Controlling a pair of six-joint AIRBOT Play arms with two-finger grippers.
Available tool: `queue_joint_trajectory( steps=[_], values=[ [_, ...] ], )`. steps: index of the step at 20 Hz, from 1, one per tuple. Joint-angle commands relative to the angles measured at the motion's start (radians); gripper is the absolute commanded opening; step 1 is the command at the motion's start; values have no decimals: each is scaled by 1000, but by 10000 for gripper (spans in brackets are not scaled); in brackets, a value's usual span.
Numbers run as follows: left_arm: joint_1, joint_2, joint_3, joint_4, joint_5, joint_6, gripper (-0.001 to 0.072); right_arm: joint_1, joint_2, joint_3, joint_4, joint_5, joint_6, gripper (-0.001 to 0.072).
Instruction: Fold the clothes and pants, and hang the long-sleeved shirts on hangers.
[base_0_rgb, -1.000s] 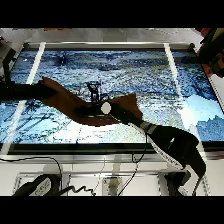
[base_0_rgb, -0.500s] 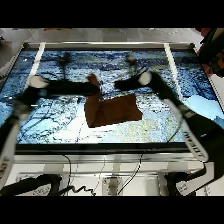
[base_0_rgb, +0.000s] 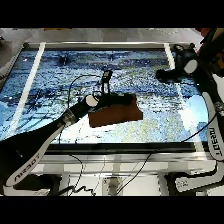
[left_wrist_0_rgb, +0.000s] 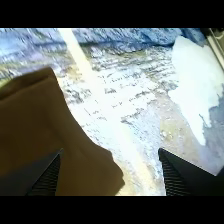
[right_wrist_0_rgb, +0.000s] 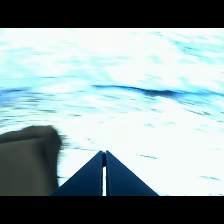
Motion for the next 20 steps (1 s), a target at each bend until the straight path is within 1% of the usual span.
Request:
queue_joint_trajectory(
  steps=[1,2,3,4,5,6,7,8,11,14,16,17,18,19,20],
  values=[
    [57,78,1,114,-21,14,705,-114,-49,-28,5,98,-80,13],
    [88,106,1,120,-59,14,705,-136,-75,-51,89,134,-173,13],
    [122,134,1,120,-106,14,705,-158,-105,-85,244,186,-315,13],
    [153,155,1,120,-150,14,705,-175,-135,-123,408,235,-428,14],
    [185,174,1,119,-192,14,705,-179,-163,-161,545,262,-488,28],
    [214,187,1,120,-228,13,705,-174,-180,-196,621,247,-498,206],
    [239,193,1,120,-258,13,705,-159,-195,-227,661,217,-494,536],
    [259,194,1,119,-287,13,705,-137,-207,-245,668,188,-487,642],
    [297,191,-2,123,-348,13,705,-47,-248,-258,661,124,-438,641],
    [303,191,-2,124,-349,14,705,37,-277,-258,661,79,-408,638],
    [303,191,-2,129,-351,13,704,82,-283,-258,653,54,-390,616],
    [303,191,-2,142,-351,13,705,98,-283,-258,653,40,-381,586],
    [303,191,-2,154,-351,13,705,111,-283,-258,652,31,-381,575],
    [304,191,-2,164,-356,13,705,121,-283,-258,648,25,-381,549],
    [308,191,-2,170,-366,14,705,129,-283,-258,645,18,-372,548]
  ],
)
